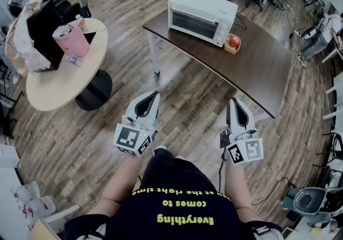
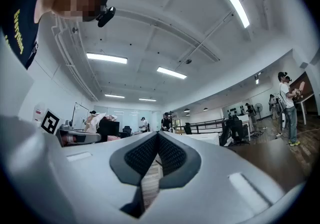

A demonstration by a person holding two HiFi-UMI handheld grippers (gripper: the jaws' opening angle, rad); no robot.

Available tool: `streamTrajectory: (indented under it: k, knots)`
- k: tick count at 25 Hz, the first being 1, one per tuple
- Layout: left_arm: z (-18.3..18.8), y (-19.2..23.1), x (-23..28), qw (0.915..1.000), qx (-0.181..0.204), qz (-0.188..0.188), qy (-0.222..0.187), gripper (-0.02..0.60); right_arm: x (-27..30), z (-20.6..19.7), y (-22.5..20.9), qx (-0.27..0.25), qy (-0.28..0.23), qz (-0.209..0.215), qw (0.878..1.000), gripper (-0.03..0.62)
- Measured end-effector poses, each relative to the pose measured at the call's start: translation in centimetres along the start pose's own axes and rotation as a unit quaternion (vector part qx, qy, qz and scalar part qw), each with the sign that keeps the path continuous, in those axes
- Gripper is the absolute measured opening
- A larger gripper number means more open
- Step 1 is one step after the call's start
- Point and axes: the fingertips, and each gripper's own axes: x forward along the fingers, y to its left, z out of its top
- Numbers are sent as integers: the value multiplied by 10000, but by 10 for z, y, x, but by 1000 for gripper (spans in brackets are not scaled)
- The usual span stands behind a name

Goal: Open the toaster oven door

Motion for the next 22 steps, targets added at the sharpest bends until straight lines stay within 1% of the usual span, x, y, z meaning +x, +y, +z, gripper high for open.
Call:
streamTrajectory:
  k: [6, 10, 14, 17, 19, 20, 22]
  knots:
    - [5, -14, 0, 10000, 42, -6, -60, 2, -13, 6, 0, -58, -50, 58, 10000, 12]
    - [5, -18, 3, 10000, 81, -4, -47, 3, -16, 3, 1, -93, 8, 96, 9999, 12]
    - [5, -20, 6, 9999, 109, -27, -28, 3, -15, 2, -2, 46, 49, 126, 9999, 12]
    - [5, -20, 11, 10000, 42, 9, -36, 3, -13, 0, -10, 166, 73, 45, 9998, 12]
    - [4, -21, 14, 10000, -14, 18, 10, 51, -11, -3, -14, 269, 115, 26, 9996, 15]
    - [3, -22, 16, 10000, -29, 1, 48, 55, -10, -5, -15, 318, 148, 46, 9994, 32]
    - [2, -22, 19, 9999, -19, 11, 111, 80, -6, -8, -16, 375, 213, 99, 9990, 103]
